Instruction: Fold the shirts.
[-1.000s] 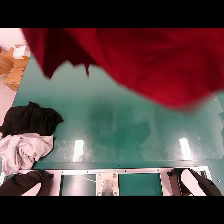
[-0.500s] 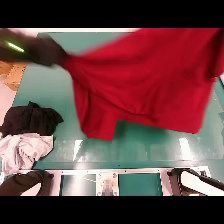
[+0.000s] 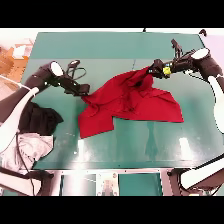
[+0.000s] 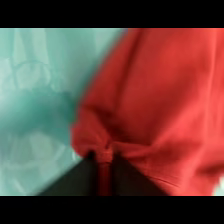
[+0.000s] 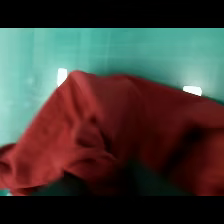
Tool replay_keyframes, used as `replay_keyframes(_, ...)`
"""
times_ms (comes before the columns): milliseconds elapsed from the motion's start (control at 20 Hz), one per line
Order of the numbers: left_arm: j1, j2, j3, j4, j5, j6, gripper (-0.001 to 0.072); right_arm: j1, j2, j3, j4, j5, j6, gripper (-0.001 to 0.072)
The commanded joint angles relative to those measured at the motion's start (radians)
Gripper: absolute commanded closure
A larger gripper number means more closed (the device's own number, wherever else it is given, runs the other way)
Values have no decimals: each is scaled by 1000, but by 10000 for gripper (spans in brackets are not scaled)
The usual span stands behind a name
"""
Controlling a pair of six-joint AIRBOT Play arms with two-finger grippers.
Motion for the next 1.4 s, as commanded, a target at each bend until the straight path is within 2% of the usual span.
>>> replay_keyframes(0,116,-71,165,-43,-89,24,-5,-87,-12,45,-2,68,7,341)
replay_keyframes(150,235,-71,298,-47,-350,26,8,-256,74,45,-13,225,10,346)
replay_keyframes(300,282,-70,271,-50,-528,60,8,-401,212,-138,-64,290,0,366)
replay_keyframes(400,269,-70,192,-75,-560,87,8,-484,327,-358,-128,281,-30,366)
replay_keyframes(500,233,-70,92,-144,-542,122,9,-578,422,-586,-171,209,-32,350)
replay_keyframes(550,209,-70,52,-163,-538,133,10,-620,444,-677,-165,166,-28,301)
replay_keyframes(700,119,-70,-8,-160,-568,148,10,-685,440,-853,-159,68,-60,290)
replay_keyframes(850,20,-60,-8,-129,-473,148,11,-687,438,-925,-158,-4,-71,290)
replay_keyframes(950,-70,-56,-8,-7,-357,114,10,-687,436,-927,-158,-4,-71,291)
replay_keyframes(1100,-214,-57,-8,205,-167,15,10,-687,436,-927,-144,-4,-71,290)
replay_keyframes(1300,-323,-60,-8,313,-38,-14,11,-687,436,-927,-139,-4,-71,291)
replay_keyframes(1350,-336,-64,-8,330,-39,-14,89,-687,436,-927,-138,-4,-71,291)
